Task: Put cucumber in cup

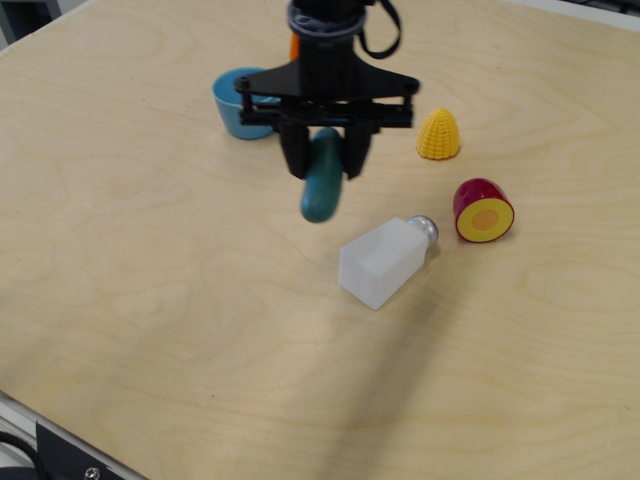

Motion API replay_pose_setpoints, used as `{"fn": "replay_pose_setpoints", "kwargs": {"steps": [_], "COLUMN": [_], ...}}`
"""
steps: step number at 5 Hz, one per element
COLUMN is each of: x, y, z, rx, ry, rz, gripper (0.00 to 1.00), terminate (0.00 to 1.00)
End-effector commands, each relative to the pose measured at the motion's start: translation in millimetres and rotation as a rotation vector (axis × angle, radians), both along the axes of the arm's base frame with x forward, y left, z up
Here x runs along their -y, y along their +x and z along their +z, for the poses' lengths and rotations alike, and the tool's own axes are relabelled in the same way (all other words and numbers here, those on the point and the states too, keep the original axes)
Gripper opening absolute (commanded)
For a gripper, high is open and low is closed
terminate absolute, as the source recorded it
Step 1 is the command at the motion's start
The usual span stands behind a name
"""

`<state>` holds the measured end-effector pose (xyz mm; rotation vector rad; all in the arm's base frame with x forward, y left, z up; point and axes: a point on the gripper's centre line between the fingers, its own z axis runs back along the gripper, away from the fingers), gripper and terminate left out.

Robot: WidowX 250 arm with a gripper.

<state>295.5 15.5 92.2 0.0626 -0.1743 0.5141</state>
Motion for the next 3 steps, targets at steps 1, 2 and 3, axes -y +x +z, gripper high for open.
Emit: {"fn": "replay_pose_setpoints", "kwargs": {"steps": [1, 2, 3], "x": [-60, -89, -117], "y": [34, 48, 57], "z": [21, 29, 24], "rx": [0.080, 0.115, 0.128], "ry": [0.064, 0.099, 0.127], "rz": [0.140, 0.209, 0.279], "gripper": [0.00, 0.00, 0.00], "terminate": [0.00, 0.00, 0.00]}}
